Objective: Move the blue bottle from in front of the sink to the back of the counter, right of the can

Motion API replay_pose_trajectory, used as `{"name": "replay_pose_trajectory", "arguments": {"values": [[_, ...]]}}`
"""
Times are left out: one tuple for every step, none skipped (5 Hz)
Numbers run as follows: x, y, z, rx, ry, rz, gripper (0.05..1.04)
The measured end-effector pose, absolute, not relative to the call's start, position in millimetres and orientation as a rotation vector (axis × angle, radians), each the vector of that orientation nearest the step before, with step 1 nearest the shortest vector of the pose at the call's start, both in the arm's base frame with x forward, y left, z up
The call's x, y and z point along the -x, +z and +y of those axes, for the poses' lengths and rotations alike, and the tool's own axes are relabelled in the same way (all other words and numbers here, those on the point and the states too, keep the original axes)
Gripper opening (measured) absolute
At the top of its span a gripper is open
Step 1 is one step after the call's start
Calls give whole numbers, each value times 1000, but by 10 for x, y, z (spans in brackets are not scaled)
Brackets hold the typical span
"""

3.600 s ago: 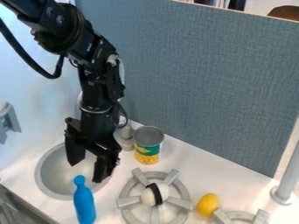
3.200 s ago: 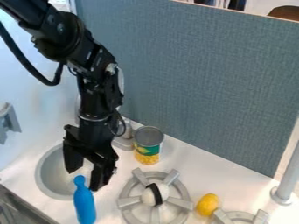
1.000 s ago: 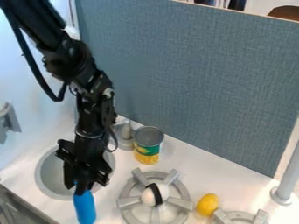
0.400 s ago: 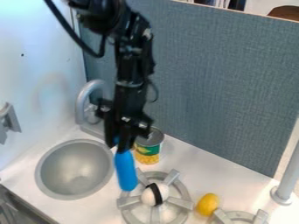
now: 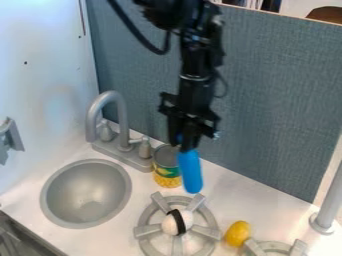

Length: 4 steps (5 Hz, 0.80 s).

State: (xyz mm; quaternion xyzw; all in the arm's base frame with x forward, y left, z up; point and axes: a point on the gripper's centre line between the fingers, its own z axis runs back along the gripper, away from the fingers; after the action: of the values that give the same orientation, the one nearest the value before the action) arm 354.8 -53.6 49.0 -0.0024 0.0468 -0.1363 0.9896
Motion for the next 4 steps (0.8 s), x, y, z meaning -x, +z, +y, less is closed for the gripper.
{"name": "replay_pose_trajectory", "arguments": {"values": [[-3679,422,-827,-17,-336,42,335],[-3728,264,-957,-49,-353,27,335],[-3802,157,-1055,-59,-357,55,335],[-3907,56,-1085,-60,-366,67,335]]}}
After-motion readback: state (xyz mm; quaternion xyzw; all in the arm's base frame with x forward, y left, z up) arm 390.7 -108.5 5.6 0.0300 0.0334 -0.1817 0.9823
